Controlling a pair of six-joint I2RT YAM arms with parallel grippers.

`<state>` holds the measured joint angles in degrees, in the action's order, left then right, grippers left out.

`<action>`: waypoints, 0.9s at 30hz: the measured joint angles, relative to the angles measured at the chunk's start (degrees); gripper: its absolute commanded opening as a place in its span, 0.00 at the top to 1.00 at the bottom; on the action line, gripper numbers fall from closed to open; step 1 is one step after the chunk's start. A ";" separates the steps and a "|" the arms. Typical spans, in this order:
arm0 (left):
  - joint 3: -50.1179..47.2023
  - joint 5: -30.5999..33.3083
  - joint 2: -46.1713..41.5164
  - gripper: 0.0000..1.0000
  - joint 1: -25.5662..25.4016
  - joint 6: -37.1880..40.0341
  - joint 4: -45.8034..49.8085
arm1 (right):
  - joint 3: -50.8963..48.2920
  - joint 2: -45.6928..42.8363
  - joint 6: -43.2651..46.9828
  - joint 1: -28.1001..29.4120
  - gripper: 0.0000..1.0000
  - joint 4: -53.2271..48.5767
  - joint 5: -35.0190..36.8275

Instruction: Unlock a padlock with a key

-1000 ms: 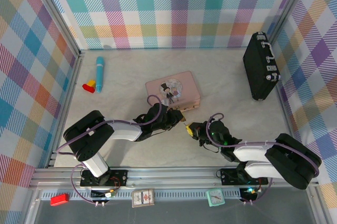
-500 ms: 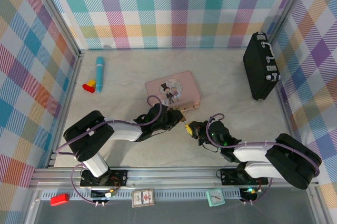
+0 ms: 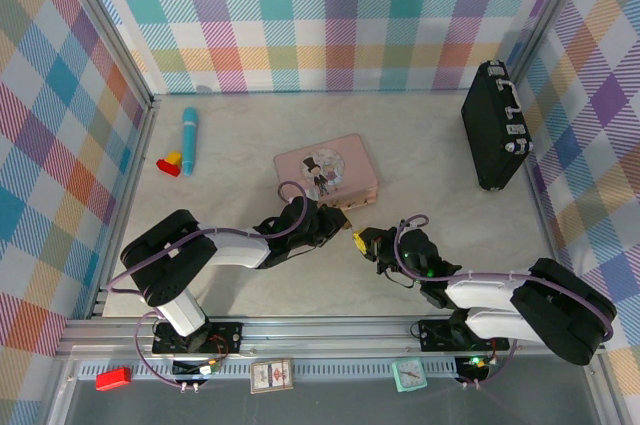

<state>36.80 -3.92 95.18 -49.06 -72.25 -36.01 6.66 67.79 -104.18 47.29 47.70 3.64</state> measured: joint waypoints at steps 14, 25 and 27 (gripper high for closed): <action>0.00 0.09 -0.13 1.00 -0.04 -0.46 0.02 | 0.24 4.90 -2.16 0.00 1.00 2.32 -0.37; 0.00 0.15 -0.15 1.00 -0.04 -0.81 -0.09 | 0.52 6.45 -3.41 0.00 1.00 4.46 -0.87; 0.00 0.17 -0.15 1.00 -0.04 -1.07 -0.17 | 0.52 5.79 -3.41 0.00 1.00 4.11 -0.90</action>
<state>36.80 -3.75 95.02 -49.10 -73.32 -36.18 7.18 73.58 -107.59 47.29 51.81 2.74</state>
